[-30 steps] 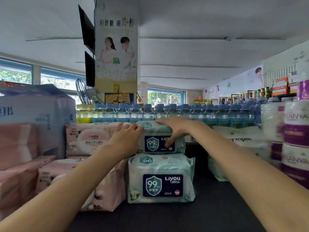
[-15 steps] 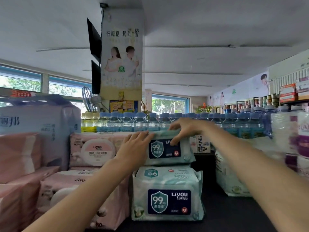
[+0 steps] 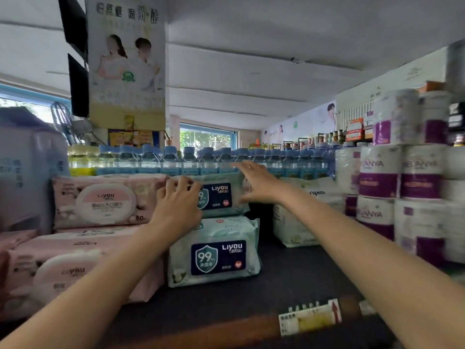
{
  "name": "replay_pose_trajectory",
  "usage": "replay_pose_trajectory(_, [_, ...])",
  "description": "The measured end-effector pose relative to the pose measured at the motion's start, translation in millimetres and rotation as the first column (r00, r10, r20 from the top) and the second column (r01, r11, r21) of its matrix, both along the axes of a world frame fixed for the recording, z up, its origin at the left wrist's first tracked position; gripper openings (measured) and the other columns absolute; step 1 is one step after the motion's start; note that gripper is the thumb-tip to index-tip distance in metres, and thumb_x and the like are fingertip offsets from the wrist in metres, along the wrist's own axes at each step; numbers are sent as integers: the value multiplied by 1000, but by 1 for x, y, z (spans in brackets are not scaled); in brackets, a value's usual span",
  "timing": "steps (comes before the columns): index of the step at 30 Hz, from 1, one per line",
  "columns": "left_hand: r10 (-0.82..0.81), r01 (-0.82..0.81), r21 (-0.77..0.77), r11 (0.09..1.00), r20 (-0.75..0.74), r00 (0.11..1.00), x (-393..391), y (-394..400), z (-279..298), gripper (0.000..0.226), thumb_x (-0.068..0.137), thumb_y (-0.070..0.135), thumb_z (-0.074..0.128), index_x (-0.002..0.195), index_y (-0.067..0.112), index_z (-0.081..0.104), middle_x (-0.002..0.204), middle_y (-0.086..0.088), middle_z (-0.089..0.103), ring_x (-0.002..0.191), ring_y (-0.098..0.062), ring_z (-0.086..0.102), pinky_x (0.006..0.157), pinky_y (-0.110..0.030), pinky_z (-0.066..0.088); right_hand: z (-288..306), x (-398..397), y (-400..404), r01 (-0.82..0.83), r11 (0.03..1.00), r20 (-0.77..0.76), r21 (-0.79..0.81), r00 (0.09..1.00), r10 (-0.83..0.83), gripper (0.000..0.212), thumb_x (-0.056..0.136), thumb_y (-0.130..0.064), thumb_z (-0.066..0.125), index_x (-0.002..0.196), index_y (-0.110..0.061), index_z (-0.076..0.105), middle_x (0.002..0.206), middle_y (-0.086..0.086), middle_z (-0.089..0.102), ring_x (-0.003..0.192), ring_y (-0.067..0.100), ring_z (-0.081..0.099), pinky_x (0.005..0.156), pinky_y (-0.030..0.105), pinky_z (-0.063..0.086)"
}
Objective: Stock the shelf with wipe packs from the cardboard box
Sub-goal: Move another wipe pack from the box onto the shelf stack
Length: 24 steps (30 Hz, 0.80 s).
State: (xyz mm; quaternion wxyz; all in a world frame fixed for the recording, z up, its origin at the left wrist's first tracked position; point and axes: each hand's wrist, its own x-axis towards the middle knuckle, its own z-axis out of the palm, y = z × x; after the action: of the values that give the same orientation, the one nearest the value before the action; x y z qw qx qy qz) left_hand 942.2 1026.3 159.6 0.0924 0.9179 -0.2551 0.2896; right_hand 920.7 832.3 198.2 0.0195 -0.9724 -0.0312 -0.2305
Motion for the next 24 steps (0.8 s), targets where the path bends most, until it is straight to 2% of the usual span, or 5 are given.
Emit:
replay_pose_trajectory(7, [-394,398,-37,917,82,915,-79,-20,-24,40,88,19,49,128,14,44,134,-10,39,124,-33,36,101,-47,31,-36,-125,16,231,972,1,-43,973,-231,86,85,-26,63,149,-22,6,155,9,10,142,31,15,115,44,21])
replay_pose_trajectory(12, [-761,760,43,649,39,648,-185,-65,-67,37,87,18,51,123,9,49,123,-14,52,108,-35,54,89,-43,40,-105,-283,23,404,892,-149,203,913,-379,93,86,-33,63,149,-23,-6,156,6,6,142,22,17,110,30,25])
replay_pose_trajectory(15, [-910,913,108,394,-93,403,-266,-92,-108,41,88,19,51,127,8,45,121,-13,56,103,-33,58,84,-43,47,-152,-399,24,596,741,-337,311,798,-500,81,89,-35,59,149,-23,6,153,1,20,135,16,31,97,16,31])
replay_pose_trajectory(18, [-946,977,170,128,-274,171,-353,-106,-162,38,91,22,49,127,10,44,115,-8,60,101,-28,61,83,-41,49,-203,-513,28,774,560,-553,295,616,-560,53,91,-32,57,139,-19,38,134,2,50,121,19,50,93,23,41])
replay_pose_trajectory(24, [-856,943,260,-209,-516,-47,-509,-114,-249,32,88,18,49,119,14,49,114,-3,64,107,-24,59,93,-38,46,-293,-705,82,952,88,-682,294,273,-678,33,91,-23,56,122,-10,57,110,3,62,102,19,61,82,23,43])
